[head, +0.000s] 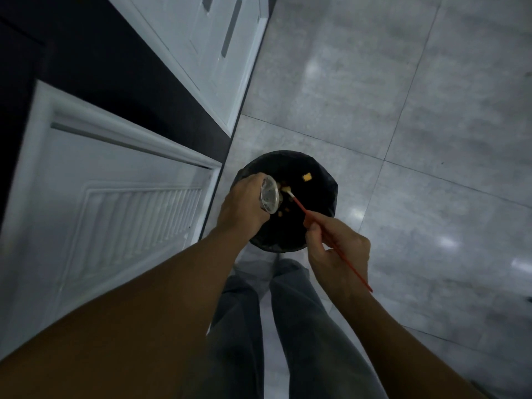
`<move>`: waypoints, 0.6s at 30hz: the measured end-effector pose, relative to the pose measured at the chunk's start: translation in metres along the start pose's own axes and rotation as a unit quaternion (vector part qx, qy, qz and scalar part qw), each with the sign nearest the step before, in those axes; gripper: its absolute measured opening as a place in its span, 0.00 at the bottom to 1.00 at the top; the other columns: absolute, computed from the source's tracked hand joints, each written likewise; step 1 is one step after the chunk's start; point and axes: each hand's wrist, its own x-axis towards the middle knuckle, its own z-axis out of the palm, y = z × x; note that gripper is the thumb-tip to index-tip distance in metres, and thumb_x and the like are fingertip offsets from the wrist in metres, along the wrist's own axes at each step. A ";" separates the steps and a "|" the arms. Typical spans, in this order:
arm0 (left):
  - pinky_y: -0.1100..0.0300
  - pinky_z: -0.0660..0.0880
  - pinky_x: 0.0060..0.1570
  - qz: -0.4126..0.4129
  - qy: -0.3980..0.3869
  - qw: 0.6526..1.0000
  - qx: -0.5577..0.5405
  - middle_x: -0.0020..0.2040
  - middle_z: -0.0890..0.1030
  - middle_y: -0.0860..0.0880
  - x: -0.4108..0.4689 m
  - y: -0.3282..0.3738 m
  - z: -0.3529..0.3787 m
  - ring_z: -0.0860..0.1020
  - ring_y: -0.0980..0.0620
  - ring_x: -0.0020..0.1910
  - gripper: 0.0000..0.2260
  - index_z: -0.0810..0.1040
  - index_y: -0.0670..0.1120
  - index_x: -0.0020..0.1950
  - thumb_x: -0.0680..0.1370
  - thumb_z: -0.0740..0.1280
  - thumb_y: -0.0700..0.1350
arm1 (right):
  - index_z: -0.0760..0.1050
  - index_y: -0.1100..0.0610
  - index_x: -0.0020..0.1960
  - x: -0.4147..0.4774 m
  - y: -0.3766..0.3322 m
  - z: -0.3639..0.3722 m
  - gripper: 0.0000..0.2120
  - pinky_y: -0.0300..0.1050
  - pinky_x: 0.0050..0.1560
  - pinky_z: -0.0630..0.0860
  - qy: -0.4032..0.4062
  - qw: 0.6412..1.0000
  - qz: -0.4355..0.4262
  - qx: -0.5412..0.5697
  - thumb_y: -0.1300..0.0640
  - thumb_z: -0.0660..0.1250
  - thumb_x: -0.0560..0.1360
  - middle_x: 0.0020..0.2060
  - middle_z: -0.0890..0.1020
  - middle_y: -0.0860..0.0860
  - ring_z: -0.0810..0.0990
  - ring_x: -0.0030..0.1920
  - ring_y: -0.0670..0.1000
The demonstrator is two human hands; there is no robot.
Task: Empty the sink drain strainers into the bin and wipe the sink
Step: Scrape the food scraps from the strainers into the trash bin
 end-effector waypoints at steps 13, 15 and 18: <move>0.43 0.75 0.65 -0.025 0.000 0.999 -0.032 0.71 0.74 0.46 -0.034 0.006 -0.019 0.74 0.44 0.68 0.42 0.65 0.50 0.77 0.67 0.80 0.42 | 0.83 0.56 0.57 -0.012 -0.017 -0.030 0.10 0.19 0.48 0.72 -0.002 0.999 0.035 -0.022 0.64 0.68 0.78 0.46 0.81 0.41 0.79 0.47 0.27; 0.44 0.76 0.64 -0.020 0.009 0.998 -0.067 0.70 0.75 0.47 -0.050 0.012 -0.033 0.74 0.45 0.68 0.41 0.66 0.51 0.76 0.66 0.80 0.41 | 0.82 0.54 0.58 -0.013 -0.031 -0.044 0.11 0.20 0.48 0.73 0.007 0.999 0.032 -0.013 0.64 0.68 0.78 0.46 0.82 0.40 0.79 0.48 0.28; 0.47 0.78 0.62 -0.001 0.029 0.992 -0.119 0.66 0.78 0.49 -0.079 0.022 -0.061 0.76 0.47 0.64 0.39 0.70 0.53 0.72 0.64 0.80 0.40 | 0.80 0.49 0.61 -0.012 -0.060 -0.066 0.14 0.23 0.50 0.75 0.016 0.999 0.037 0.006 0.61 0.67 0.79 0.47 0.82 0.38 0.81 0.48 0.32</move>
